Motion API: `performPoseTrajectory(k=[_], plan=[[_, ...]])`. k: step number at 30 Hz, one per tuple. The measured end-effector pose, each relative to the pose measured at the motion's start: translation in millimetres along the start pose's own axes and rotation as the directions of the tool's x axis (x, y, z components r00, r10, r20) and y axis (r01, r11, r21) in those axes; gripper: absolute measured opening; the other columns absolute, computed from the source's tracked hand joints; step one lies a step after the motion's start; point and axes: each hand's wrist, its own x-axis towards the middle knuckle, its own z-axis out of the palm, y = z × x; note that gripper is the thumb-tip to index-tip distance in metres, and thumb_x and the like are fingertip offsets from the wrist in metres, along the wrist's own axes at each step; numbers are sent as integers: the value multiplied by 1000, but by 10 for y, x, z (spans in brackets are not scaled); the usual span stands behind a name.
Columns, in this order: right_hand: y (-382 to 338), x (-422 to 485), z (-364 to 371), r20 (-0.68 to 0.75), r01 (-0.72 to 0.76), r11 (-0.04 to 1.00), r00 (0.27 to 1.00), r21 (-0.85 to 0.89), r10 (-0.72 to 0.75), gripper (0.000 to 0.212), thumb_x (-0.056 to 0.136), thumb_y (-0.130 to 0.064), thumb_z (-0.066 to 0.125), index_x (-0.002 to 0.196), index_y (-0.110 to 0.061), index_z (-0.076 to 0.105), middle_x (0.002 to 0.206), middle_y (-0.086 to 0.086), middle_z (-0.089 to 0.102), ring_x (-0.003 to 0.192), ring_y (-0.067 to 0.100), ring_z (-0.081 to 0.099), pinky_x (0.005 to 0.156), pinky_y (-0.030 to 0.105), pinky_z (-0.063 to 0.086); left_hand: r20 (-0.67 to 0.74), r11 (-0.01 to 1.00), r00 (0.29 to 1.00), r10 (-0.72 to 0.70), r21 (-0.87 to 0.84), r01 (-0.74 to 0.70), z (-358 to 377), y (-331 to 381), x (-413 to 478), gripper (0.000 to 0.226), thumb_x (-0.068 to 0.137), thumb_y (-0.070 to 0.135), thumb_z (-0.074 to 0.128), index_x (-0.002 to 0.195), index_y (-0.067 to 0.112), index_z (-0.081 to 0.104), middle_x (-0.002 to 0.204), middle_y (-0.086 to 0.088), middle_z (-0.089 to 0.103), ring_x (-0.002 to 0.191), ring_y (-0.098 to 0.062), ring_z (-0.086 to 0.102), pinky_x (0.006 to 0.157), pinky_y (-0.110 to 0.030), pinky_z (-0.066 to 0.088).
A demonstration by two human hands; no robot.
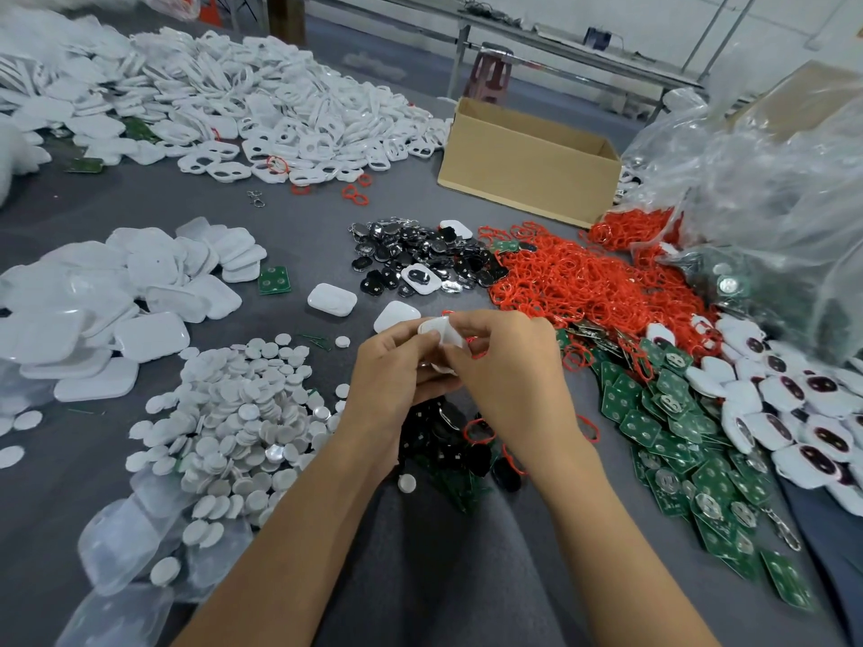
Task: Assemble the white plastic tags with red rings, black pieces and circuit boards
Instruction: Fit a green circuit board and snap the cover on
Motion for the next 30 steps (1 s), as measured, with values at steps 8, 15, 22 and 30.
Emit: performPoseTrajectory(k=[8,15,22,30], plan=[[125,54,-194,125,-72,947,992,313,34,37,75,-5,78,110,-16,73,70,-10,66,57,-6,56,68,13,50,50,999,998,46,-9,-45,-3,5,-6,22,101,4,46,103,2,68,90,-12,75,79,-18,72,71,-27,60],[207,65,-238,172,-155,860,982,486,80,40,66,5,82,98,-19,75,83,8,72,61,8,60,68,29,57,120,992,987,103,57,-110,52,-43,-46,26,103,4,40,118,0,61,97,-12,74,87,-15,71,75,-29,61],[229,79,-205,133,-121,846,989,520,59,26,75,-2,79,95,-18,75,75,-5,74,62,6,64,65,22,54,121,995,988,95,-22,-93,43,-50,-34,25,103,5,41,109,6,66,97,-10,76,91,-22,72,73,-27,60],[280,77,-228,293,-282,697,950,659,108,16,90,-4,61,100,7,69,56,-1,63,44,1,49,46,10,37,168,995,981,101,-16,-100,70,-66,-30,25,102,3,46,110,14,67,110,-19,70,93,-29,71,81,-32,60]])
